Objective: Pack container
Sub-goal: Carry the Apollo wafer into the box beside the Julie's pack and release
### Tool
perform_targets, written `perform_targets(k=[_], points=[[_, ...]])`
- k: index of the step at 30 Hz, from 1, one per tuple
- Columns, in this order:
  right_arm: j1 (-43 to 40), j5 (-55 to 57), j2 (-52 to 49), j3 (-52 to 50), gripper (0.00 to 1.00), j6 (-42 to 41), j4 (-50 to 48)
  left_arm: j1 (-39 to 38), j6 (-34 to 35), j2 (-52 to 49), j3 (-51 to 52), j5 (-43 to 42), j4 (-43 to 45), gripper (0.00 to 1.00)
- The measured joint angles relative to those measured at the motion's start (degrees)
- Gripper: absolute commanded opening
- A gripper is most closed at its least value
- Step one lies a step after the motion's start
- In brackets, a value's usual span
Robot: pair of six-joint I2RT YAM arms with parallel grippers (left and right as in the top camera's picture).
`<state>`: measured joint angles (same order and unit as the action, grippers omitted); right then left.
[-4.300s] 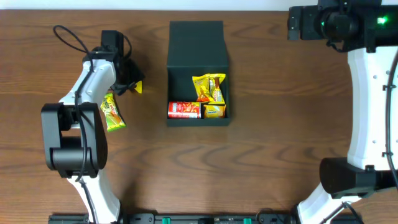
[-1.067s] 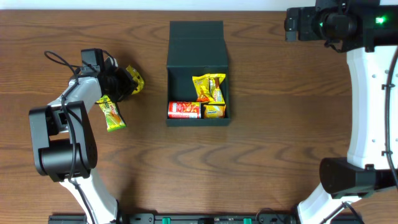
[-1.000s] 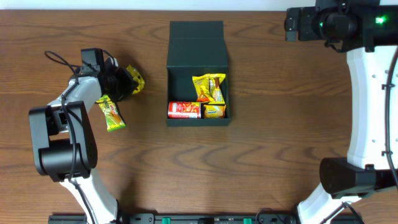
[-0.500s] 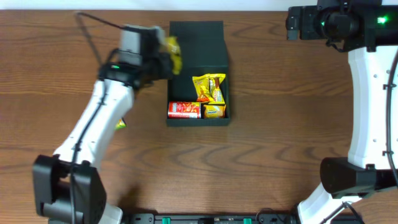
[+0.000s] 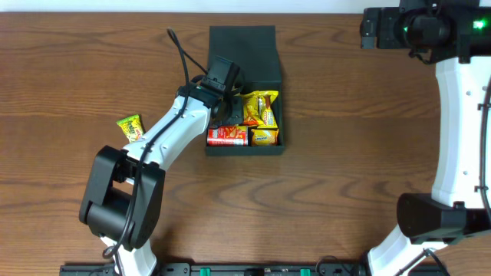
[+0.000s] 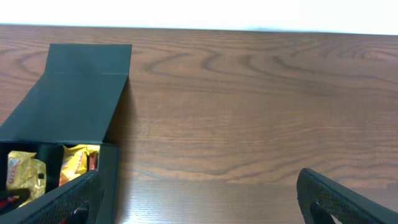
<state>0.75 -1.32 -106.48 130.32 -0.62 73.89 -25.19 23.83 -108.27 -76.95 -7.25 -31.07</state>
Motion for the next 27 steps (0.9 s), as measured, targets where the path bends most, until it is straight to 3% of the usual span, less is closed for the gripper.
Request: perform_targets(k=[27], points=[[0.0, 0.0, 0.0, 0.0, 0.99, 0.0, 0.0, 0.0, 4.7, -5.7, 0.0, -2.5, 4.3, 0.06]])
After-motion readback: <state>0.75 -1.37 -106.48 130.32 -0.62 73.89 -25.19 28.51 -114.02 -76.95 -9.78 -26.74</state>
